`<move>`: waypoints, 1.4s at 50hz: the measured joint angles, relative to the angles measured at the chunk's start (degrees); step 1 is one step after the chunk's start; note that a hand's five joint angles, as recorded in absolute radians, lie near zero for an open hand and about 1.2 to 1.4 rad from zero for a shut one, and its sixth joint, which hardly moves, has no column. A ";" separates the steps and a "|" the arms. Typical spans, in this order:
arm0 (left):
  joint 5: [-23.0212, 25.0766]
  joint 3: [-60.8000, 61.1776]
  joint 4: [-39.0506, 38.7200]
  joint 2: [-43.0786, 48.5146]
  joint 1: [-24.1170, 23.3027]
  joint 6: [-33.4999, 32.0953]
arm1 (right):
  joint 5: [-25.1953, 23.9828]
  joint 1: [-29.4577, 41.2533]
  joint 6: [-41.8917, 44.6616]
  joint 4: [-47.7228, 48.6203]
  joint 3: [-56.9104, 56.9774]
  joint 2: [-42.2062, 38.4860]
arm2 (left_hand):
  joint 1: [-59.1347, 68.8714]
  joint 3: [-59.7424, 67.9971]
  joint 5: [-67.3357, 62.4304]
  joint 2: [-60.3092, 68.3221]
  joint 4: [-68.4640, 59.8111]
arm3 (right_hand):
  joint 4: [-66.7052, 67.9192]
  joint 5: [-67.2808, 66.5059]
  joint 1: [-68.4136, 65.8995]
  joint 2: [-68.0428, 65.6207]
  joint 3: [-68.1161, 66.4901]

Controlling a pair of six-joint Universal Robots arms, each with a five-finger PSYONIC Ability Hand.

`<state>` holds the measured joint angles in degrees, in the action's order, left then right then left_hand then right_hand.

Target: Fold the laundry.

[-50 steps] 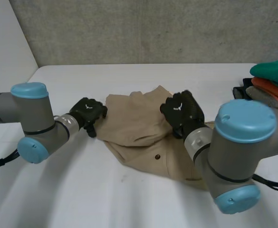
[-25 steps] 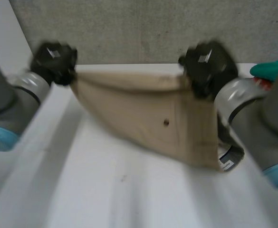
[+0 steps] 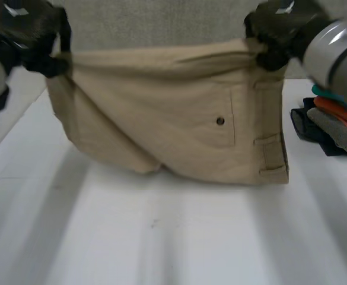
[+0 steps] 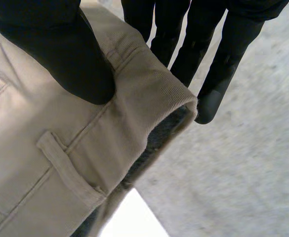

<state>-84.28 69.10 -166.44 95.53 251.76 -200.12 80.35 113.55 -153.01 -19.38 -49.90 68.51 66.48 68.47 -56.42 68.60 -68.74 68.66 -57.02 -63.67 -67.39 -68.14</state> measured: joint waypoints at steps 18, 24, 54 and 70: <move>-10.14 -23.06 -41.24 21.32 -0.88 1.58 | 5.21 1.85 -12.19 64.58 6.45 -18.30 | 0.00 0.13 0.00 0.09 -0.16 | 0.07 0.00 -1.30 -0.15 -0.03; -8.00 -14.15 -42.45 13.63 -1.50 4.94 | 2.31 1.07 -16.86 64.16 6.81 -17.32 | 0.00 0.13 -0.49 0.10 -0.19 | 0.07 -0.57 -1.30 -0.15 -0.03; -9.29 40.12 -13.04 1.38 -6.53 -5.98 | -3.19 3.07 9.60 12.15 -31.50 -8.92 | 0.00 0.14 -0.76 0.10 -0.22 | 0.06 -0.93 -1.30 -0.15 -0.03; -6.62 38.42 24.64 -6.11 -13.92 -12.98 | -6.31 0.27 27.91 -12.92 -50.15 8.89 | 0.00 0.14 -0.76 0.10 -0.22 | 0.06 -0.94 -1.30 -0.15 -0.03</move>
<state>-90.89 107.52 -141.80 89.43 237.84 -213.10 74.04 113.82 -125.10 -32.29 -100.06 77.40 66.48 68.61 -57.17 68.70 -68.96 68.73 -57.96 -64.96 -67.54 -68.17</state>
